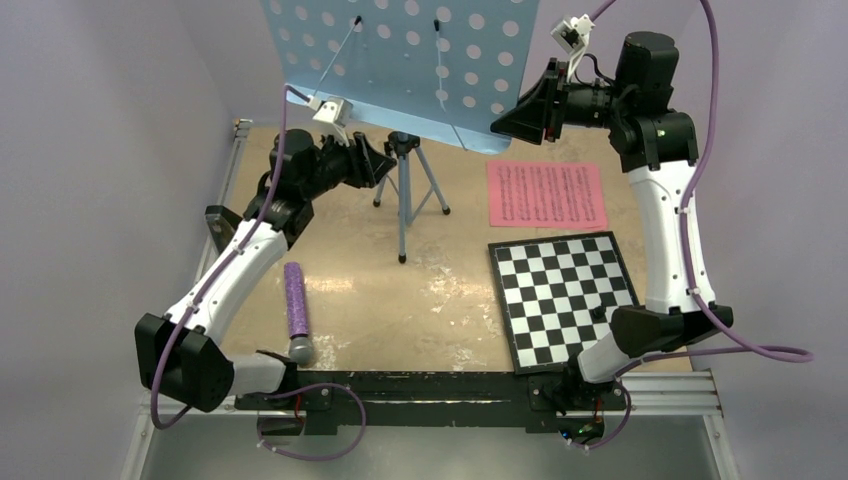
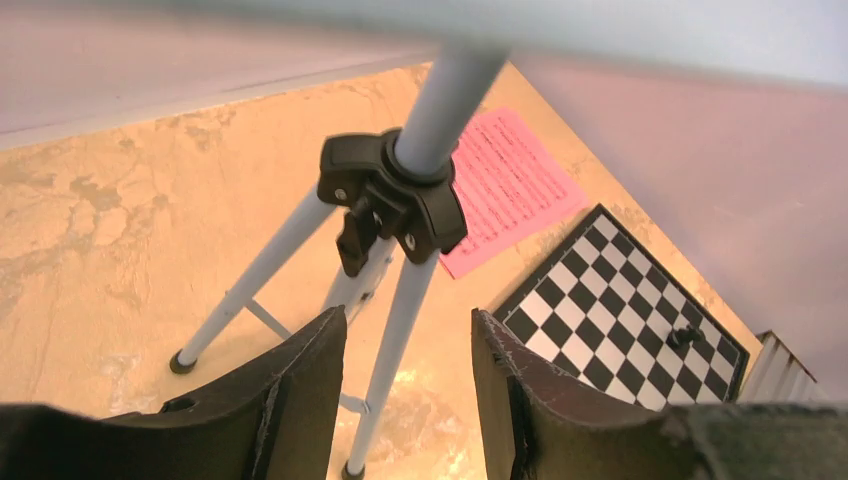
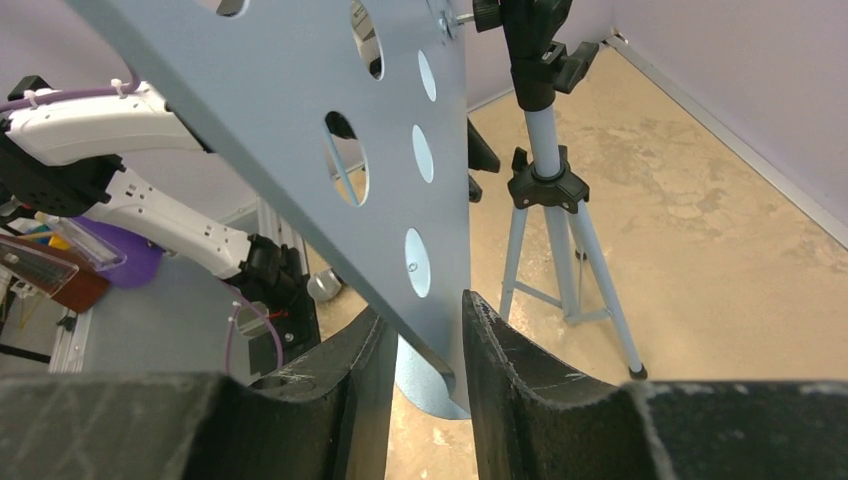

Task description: Pack up the instrument practice props

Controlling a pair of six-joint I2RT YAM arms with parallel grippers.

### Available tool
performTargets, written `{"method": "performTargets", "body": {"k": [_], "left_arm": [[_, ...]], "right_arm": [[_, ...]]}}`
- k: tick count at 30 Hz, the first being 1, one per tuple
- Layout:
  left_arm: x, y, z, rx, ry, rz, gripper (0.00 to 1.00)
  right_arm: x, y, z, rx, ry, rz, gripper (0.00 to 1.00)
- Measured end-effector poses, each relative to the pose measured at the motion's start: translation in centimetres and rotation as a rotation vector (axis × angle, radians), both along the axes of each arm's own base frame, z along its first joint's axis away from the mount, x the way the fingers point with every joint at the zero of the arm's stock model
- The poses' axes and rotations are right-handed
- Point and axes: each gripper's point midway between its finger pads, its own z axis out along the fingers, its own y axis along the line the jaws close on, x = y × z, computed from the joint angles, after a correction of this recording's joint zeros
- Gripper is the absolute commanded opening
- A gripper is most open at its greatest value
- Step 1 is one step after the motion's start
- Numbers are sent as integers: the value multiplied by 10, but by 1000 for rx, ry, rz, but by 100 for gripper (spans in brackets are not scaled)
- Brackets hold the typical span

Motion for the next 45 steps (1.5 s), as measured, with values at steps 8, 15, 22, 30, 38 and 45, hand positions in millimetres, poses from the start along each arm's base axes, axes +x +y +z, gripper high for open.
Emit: {"method": "performTargets", "body": {"k": [8, 15, 22, 30, 38, 45], "left_arm": [[-30, 2, -31, 72, -2, -88, 58], [-49, 4, -71, 180, -50, -175, 60], [-57, -6, -82, 208, -130, -247, 56], [-45, -20, -89, 185, -203, -259, 54], [-36, -14, -98, 318, -147, -264, 53], [-51, -1, -118, 459, -113, -332, 53]], "right_arm": [[-10, -2, 7, -1, -27, 0, 66], [-41, -15, 27, -4, -104, -17, 96], [-68, -65, 51, -17, -211, -187, 97], [-10, -105, -20, 29, 6, -294, 92], [144, -122, -137, 139, 268, -225, 84], [171, -40, -155, 132, 165, -46, 84]]}}
